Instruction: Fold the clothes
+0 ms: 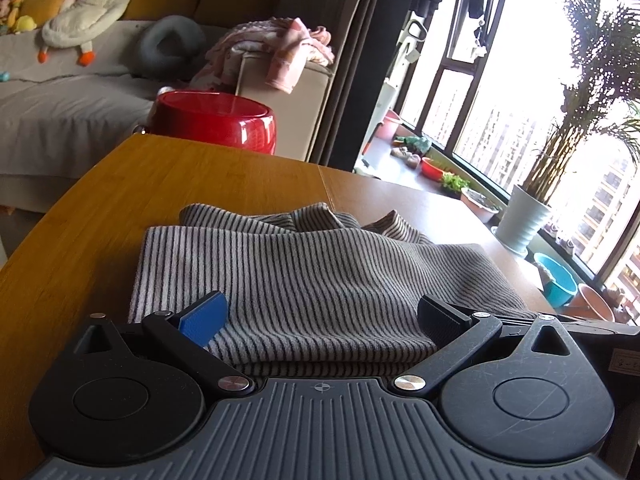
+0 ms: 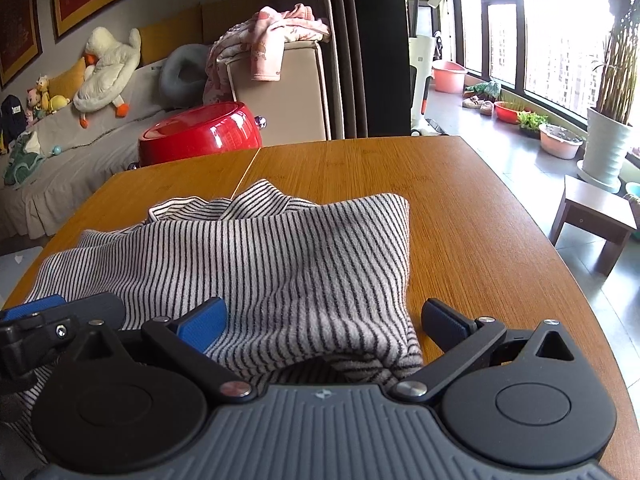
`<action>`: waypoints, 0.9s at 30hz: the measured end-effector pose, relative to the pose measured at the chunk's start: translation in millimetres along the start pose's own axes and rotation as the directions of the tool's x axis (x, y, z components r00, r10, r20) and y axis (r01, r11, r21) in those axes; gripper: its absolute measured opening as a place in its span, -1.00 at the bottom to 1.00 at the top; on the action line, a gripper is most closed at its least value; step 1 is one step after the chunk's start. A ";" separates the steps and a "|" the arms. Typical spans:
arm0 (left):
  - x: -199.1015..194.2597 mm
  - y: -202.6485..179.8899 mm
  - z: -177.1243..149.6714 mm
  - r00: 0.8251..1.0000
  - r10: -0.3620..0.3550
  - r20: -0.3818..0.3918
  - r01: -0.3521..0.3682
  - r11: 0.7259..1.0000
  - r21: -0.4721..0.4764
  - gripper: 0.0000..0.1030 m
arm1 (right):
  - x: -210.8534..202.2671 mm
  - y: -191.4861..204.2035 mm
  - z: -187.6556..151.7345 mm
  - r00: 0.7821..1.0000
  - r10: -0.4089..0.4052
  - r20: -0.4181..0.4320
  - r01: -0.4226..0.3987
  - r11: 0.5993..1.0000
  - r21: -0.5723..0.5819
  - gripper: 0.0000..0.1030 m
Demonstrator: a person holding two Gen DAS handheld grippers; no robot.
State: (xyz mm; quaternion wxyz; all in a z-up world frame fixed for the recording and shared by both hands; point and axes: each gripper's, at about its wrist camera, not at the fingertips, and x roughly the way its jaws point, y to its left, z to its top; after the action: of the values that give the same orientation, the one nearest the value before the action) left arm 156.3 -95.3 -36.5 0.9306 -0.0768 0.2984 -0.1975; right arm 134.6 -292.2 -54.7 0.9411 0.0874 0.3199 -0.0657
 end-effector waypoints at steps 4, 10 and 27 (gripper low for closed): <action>1.6 -3.2 0.7 1.000 0.016 -0.008 -0.016 1.000 0.012 1.00 | 0.3 -0.6 0.4 1.000 0.006 0.001 -0.006 1.000 0.002 1.00; 4.0 -2.6 2.3 0.999 0.044 -0.013 -0.044 0.999 0.007 1.00 | 7.2 4.6 5.9 1.000 0.015 -0.005 -0.016 0.999 -0.029 1.00; 14.1 10.8 15.6 0.998 0.055 -0.026 -0.056 0.998 -0.032 1.00 | 22.1 -9.6 25.0 0.994 0.112 -0.001 -0.112 0.994 -0.006 1.00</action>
State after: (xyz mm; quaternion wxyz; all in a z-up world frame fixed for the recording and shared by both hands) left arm 179.5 -90.9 -34.1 0.9306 -0.0815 0.3150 -0.1677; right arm 165.0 -308.3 -49.9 0.9435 0.1023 0.3150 -0.0118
